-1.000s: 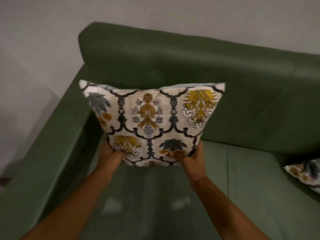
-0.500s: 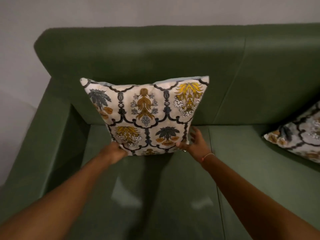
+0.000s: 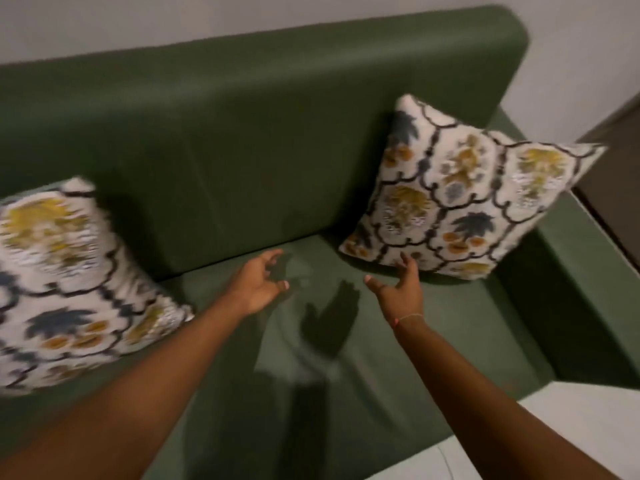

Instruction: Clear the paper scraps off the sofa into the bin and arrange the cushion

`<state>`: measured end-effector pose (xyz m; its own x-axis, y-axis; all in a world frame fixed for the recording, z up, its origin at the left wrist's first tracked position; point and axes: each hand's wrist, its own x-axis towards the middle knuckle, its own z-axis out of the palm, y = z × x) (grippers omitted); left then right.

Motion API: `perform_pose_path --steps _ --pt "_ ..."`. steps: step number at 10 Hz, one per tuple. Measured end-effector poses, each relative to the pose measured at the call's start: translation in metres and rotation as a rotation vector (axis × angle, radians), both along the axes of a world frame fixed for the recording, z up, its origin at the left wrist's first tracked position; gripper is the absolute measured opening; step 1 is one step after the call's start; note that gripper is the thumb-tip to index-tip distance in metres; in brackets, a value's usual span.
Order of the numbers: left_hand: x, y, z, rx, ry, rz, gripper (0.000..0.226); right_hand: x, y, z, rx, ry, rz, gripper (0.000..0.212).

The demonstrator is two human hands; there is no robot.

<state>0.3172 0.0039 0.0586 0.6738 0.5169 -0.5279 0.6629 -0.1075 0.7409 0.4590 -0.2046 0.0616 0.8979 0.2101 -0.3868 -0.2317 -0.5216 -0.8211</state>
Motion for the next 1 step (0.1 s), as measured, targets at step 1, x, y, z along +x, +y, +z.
perform_pose_path --steps 1 --pt "0.0840 -0.0237 0.0052 0.062 -0.025 -0.075 0.084 0.0667 -0.0416 0.0076 -0.043 -0.122 -0.127 0.099"
